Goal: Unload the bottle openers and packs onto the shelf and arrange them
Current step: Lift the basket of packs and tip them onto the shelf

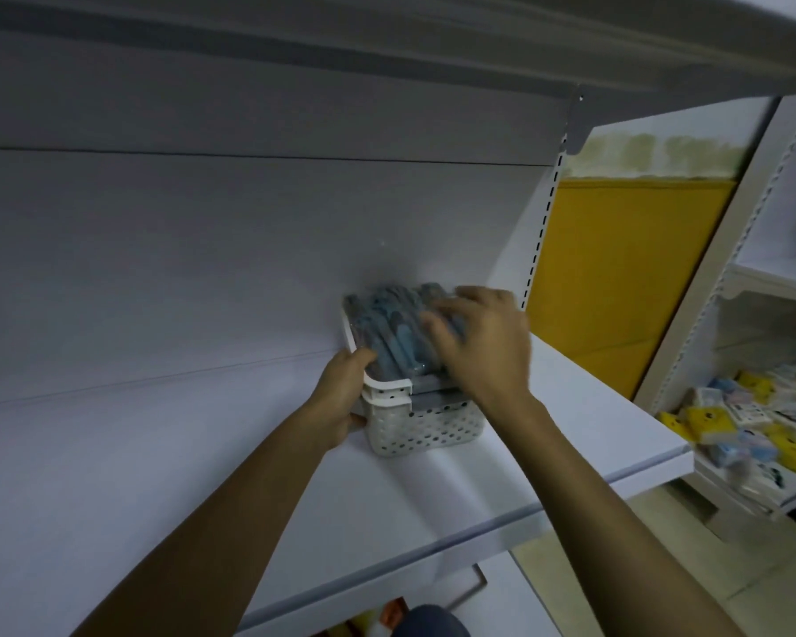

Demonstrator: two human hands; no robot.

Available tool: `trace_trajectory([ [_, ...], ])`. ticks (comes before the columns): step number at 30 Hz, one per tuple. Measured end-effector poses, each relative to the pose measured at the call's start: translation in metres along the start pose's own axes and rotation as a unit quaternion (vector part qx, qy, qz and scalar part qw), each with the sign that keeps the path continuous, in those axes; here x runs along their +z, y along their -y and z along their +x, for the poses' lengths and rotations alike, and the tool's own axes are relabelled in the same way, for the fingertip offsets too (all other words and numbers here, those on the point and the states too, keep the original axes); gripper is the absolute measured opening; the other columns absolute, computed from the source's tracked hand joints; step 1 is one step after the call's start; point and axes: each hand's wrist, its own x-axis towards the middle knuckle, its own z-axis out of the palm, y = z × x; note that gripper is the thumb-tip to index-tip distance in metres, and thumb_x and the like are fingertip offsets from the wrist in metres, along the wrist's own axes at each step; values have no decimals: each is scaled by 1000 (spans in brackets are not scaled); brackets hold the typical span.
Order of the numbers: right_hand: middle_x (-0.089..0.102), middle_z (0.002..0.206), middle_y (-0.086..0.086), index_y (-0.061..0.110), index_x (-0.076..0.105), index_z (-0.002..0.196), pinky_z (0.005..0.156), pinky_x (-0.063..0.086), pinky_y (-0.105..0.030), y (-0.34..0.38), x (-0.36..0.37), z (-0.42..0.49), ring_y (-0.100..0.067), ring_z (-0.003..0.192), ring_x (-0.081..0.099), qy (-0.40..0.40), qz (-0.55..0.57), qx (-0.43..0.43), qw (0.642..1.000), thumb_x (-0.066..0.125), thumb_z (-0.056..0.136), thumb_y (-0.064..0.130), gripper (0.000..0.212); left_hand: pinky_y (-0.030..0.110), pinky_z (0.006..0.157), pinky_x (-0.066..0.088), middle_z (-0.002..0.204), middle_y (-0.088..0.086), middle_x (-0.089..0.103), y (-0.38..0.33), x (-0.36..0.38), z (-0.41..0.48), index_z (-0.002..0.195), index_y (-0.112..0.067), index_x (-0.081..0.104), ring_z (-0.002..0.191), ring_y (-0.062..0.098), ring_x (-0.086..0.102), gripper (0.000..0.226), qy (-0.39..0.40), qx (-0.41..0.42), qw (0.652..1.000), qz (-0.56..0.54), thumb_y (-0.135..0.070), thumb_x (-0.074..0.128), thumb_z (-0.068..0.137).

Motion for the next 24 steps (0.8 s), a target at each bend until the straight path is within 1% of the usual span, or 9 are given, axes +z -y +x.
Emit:
trace_trajectory([
  [2,46,141,-5,29,58,126,103,39,-47,-9,0,-30,-25,130,41,-74,118,179,974,61,80,63,57,38,71,55,96,8,69,4,-8,-1,119,-12,59,83,25,64,31,13,-2,999,-32,-28,48,94],
  [4,26,154,-4,30,35,143,109,34,-53,-9,6,-52,-28,138,31,-14,273,377,885,55,64,80,96,30,56,53,90,7,72,6,-14,-2,116,-10,61,73,22,68,31,34,-4,997,-68,-28,49,95],
  [7,32,153,-5,31,26,147,108,36,-52,3,21,-58,-32,133,40,71,411,468,779,47,54,86,111,27,54,53,89,6,73,4,-25,-5,115,-10,61,70,19,69,29,63,-12,995,-82,-29,49,96],
  [10,40,148,-6,32,33,145,108,36,-56,17,25,-66,-32,129,44,79,436,477,759,45,43,96,120,25,51,52,82,6,74,-2,-36,-10,107,-9,63,62,16,69,24,99,-18,992,-71,-24,47,97],
  [14,51,139,-7,29,41,140,107,38,-55,33,21,-79,-31,123,51,82,465,459,753,42,34,100,128,33,64,56,97,10,72,-7,-46,-14,117,-6,59,82,23,69,28,91,-16,994,-62,-19,44,97],
  [18,32,152,-6,32,35,144,108,35,-53,51,28,-93,-32,133,40,-10,414,517,749,45,49,93,113,41,78,55,104,15,69,-5,-50,-15,122,-2,57,87,28,66,32,78,-20,994,-73,-16,44,96],
  [20,46,143,-9,27,38,142,103,42,-53,61,31,-93,-32,123,51,-16,456,520,722,53,52,91,112,40,76,53,109,16,67,-5,-55,-18,125,-1,55,89,29,64,33,79,-13,994,-71,-16,43,97],
  [22,55,131,-8,23,42,138,97,48,-50,66,32,-81,-29,110,58,-15,476,515,713,61,64,78,95,40,85,49,126,15,59,-3,-61,-18,135,-4,46,106,31,59,38,66,13,996,-50,-19,41,100],
  [24,49,131,-5,24,40,135,88,49,-40,70,32,-66,-24,104,55,-9,434,498,750,67,71,65,80,34,105,34,152,6,30,0,-71,-15,149,-13,24,134,23,38,53,-14,99,994,48,-29,41,100],
])
